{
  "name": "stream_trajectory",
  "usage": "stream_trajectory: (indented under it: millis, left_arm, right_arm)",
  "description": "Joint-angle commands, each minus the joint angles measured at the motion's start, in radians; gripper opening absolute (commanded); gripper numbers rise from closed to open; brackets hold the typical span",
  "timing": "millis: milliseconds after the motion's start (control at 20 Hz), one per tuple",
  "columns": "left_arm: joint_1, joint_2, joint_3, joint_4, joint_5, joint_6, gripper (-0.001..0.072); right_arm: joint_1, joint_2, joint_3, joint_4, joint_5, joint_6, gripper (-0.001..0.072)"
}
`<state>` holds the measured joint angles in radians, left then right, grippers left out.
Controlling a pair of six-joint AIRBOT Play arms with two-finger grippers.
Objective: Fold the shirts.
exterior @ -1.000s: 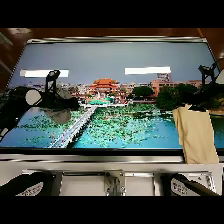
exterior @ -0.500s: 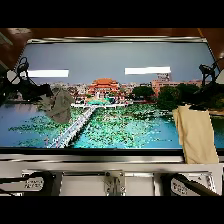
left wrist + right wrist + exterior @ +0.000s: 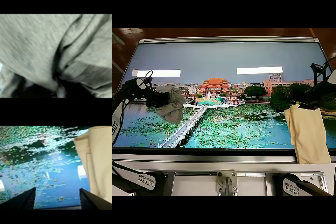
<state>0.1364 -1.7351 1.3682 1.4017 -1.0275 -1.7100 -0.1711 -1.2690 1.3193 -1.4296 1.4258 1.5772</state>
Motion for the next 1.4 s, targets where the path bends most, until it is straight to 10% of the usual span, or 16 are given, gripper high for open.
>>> stream_trajectory:
  millis: [0, 300, 450, 700, 1350]
  left_arm:
    - [0.001, -0.011, 0.03, -0.024, 0.015, -0.013, 0.0042]
    - [-0.07, 0.236, 0.254, -0.049, -0.068, 0.106, 0.004]
    - [-0.171, 0.445, 0.341, -0.078, -0.072, 0.105, 0.004]
    - [-0.437, 0.649, 0.353, -0.123, -0.058, 0.032, 0.004]
    - [-1.002, 0.209, 0.023, -0.187, 0.209, -0.143, 0.0041]
  right_arm:
    - [0.0, -0.001, 0.001, 0.048, -0.013, 0.0, 0.0667]
    - [0.0, -0.001, 0.001, 0.053, 0.026, -0.003, 0.0667]
    - [0.0, 0.003, 0.001, 0.103, 0.084, -0.047, 0.0546]
    - [0.0, 0.119, 0.001, 0.193, 0.111, -0.106, 0.0544]
    - [0.0, 0.255, -0.039, 0.154, 0.192, -0.159, 0.0552]
